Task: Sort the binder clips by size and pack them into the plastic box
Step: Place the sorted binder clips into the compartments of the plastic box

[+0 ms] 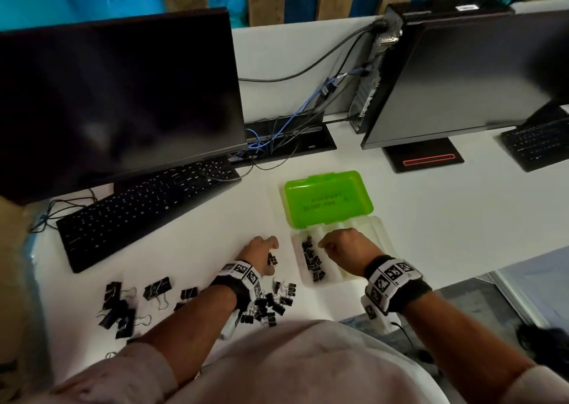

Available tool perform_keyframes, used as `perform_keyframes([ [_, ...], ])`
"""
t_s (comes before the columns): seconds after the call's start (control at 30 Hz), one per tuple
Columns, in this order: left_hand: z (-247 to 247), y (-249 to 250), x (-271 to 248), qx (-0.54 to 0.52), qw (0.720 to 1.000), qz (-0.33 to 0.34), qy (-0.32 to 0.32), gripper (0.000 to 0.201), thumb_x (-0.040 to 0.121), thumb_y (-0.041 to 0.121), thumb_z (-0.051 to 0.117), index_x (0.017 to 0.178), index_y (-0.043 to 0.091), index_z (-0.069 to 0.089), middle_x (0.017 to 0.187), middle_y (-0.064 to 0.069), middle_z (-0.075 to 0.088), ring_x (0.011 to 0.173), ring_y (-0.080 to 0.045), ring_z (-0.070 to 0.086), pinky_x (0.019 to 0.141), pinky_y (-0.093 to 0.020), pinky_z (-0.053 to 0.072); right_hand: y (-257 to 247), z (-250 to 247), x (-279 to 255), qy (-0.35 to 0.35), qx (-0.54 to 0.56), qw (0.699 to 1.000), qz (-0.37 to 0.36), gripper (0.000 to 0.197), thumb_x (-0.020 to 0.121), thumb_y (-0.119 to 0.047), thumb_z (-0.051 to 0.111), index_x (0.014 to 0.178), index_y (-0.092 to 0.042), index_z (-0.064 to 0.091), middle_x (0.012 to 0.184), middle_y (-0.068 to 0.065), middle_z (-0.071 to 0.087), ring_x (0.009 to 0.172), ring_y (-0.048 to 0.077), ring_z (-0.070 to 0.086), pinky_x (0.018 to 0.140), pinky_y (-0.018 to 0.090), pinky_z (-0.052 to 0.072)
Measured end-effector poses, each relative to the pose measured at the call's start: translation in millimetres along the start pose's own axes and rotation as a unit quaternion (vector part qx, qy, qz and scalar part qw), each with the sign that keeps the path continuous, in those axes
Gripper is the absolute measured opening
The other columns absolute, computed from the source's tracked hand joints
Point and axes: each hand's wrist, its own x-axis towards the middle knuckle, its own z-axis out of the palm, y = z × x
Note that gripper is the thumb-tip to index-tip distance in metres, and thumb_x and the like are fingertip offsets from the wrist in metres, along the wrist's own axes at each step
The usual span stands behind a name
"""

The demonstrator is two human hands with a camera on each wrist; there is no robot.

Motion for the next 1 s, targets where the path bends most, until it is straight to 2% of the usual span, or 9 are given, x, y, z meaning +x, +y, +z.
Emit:
perform_keyframes([
  [0.13, 0, 7, 2, -0.012, 1.000, -0.013, 0.010, 0.031, 0.074, 0.011, 0.070, 0.104, 0.011, 0.063, 0.114, -0.013, 0.051, 0.100, -0.032, 0.058, 0.087, -0.030, 0.047, 10, -2, -3, -0.006, 0.020, 1.000, 0.017, 0.029, 0.088, -0.010, 0.049, 0.108, -0.016, 0.069, 0.108, 0.003, 0.072, 0.098, 0.020, 0.065, 0.083, 0.023, 0.045],
  [0.27, -5, 6, 4, -0.093, 0.992, -0.058, 0.063, 0.017, 0.067, 0.004, 0.074, 0.083, 0.007, 0.073, 0.098, -0.015, 0.069, 0.085, -0.028, 0.067, 0.079, -0.026, 0.054, 17, -2, -4, -0.018, 0.018, 1.000, 0.002, 0.029, 0.087, -0.009, 0.049, 0.108, -0.015, 0.069, 0.108, 0.005, 0.071, 0.096, 0.022, 0.065, 0.084, 0.027, 0.048],
  [0.4, -9, 10, 4, -0.148, 0.980, -0.083, 0.105, 0.012, 0.066, 0.002, 0.073, 0.077, 0.008, 0.074, 0.088, -0.013, 0.072, 0.078, -0.027, 0.067, 0.074, -0.023, 0.053, 22, 0, -6, -0.023, 0.022, 0.999, -0.019, 0.029, 0.087, -0.008, 0.049, 0.107, -0.014, 0.069, 0.107, 0.007, 0.071, 0.094, 0.023, 0.065, 0.083, 0.027, 0.048],
  [0.6, -21, 72, 0, -0.183, 0.971, 0.027, 0.150, 0.019, 0.071, 0.005, 0.072, 0.088, 0.011, 0.075, 0.076, -0.003, 0.060, 0.061, -0.010, 0.053, 0.054, -0.001, 0.037, 30, 2, -3, -0.021, 0.030, 0.999, -0.033, 0.028, 0.086, -0.009, 0.050, 0.106, -0.014, 0.069, 0.105, 0.007, 0.071, 0.094, 0.023, 0.066, 0.080, 0.024, 0.046],
  [0.7, -11, 92, 1, -0.154, 0.979, 0.055, 0.118, 0.025, 0.073, 0.008, 0.071, 0.098, 0.012, 0.073, 0.095, -0.010, 0.065, 0.078, -0.018, 0.059, 0.068, -0.012, 0.042, 33, 1, -1, -0.022, 0.033, 0.998, -0.042, 0.028, 0.086, -0.009, 0.050, 0.106, -0.015, 0.069, 0.106, 0.008, 0.071, 0.093, 0.023, 0.066, 0.082, 0.026, 0.048],
  [0.8, -1, 90, 0, -0.152, 0.985, 0.043, 0.072, 0.040, 0.077, 0.016, 0.074, 0.117, 0.017, 0.064, 0.116, -0.008, 0.064, 0.097, -0.022, 0.062, 0.085, -0.021, 0.045, 34, -1, 0, -0.025, 0.030, 0.998, -0.059, 0.028, 0.087, -0.009, 0.050, 0.107, -0.015, 0.069, 0.106, 0.007, 0.071, 0.092, 0.022, 0.066, 0.084, 0.029, 0.050],
  [0.87, -2, 79, -3, -0.160, 0.981, 0.033, 0.105, 0.044, 0.080, 0.016, 0.072, 0.122, 0.017, 0.059, 0.120, -0.006, 0.062, 0.105, -0.024, 0.060, 0.092, -0.026, 0.045, 34, -1, 2, -0.026, 0.027, 0.997, -0.068, 0.029, 0.087, -0.008, 0.049, 0.107, -0.015, 0.069, 0.107, 0.007, 0.070, 0.092, 0.021, 0.065, 0.083, 0.025, 0.047],
  [0.93, -4, 58, -5, -0.126, 0.978, 0.011, 0.164, 0.037, 0.084, 0.003, 0.063, 0.117, 0.017, 0.061, 0.115, -0.006, 0.060, 0.102, -0.021, 0.058, 0.089, -0.022, 0.042, 33, 2, 5, -0.032, 0.020, 0.996, -0.075, 0.030, 0.087, -0.008, 0.049, 0.108, -0.016, 0.069, 0.109, 0.006, 0.069, 0.095, 0.021, 0.064, 0.085, 0.024, 0.045],
  [1.0, -3, 31, -9, -0.073, 0.982, -0.031, 0.170, 0.045, 0.080, -0.010, 0.054, 0.115, 0.018, 0.062, 0.116, -0.006, 0.055, 0.101, -0.018, 0.054, 0.089, -0.022, 0.043, 29, 5, 7, -0.042, 0.007, 0.996, -0.085, 0.029, 0.087, -0.010, 0.050, 0.109, -0.018, 0.067, 0.112, 0.005, 0.066, 0.101, 0.022, 0.061, 0.091, 0.029, 0.048],
])
